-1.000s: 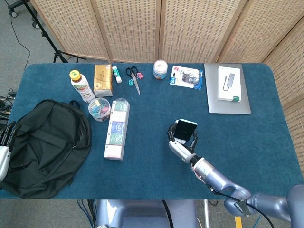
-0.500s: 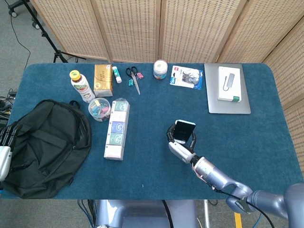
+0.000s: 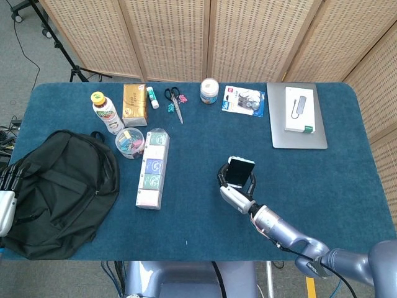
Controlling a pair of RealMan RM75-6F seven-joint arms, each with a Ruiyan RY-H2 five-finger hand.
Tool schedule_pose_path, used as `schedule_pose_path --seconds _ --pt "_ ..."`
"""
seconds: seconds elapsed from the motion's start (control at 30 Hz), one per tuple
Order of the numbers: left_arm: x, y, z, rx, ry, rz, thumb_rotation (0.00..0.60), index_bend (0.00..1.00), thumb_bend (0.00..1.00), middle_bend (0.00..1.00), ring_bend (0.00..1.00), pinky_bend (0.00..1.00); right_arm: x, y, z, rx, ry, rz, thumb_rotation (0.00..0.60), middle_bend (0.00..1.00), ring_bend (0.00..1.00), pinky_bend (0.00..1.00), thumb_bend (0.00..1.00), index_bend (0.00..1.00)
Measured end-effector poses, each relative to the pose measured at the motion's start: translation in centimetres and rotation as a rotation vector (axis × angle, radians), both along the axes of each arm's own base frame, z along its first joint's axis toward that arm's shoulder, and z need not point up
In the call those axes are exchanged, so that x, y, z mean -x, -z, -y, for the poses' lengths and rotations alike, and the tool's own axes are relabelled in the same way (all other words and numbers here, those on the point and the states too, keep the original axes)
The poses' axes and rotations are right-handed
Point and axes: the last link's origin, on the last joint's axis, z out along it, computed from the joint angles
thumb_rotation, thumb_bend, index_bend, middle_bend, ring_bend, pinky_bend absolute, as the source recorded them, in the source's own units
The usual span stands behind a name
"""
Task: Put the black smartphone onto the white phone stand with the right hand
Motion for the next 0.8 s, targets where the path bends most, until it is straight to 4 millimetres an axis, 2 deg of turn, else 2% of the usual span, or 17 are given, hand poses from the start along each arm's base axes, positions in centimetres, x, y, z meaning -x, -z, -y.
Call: schedule_pose_path --seconds 0.13,0.47,0.67,0.8 --pt "0.0 0.0 0.0 0.001 0.0 -0.001 0.6 0.0 0.06 0.0 0.0 0.0 -0.2 0.0 0.0 0.004 0.003 0.0 0.6 0.12 0.2 0.28 0.21 0.25" --pt "0.0 0.0 0.0 0.002 0.0 0.001 0.6 0.0 0.06 0.0 0.0 0.0 0.0 -0.3 0.1 0.02 0.021 0.006 0.6 0.06 0.11 0.24 0.21 0.25" --pt "0.0 0.0 0.0 0.001 -0.001 0.001 0.6 0.0 0.06 0.0 0.0 0.0 0.2 -0.7 0.0 0.031 0.048 0.024 0.6 0.0 0.01 0.16 0.21 0.15" --pt "0.0 -0.1 0.0 0.002 -0.001 0.001 0.6 0.0 0.06 0.0 0.0 0.0 0.0 -1.3 -0.4 0.032 0.057 0.051 0.6 0.0 0.0 0.15 0.21 0.11"
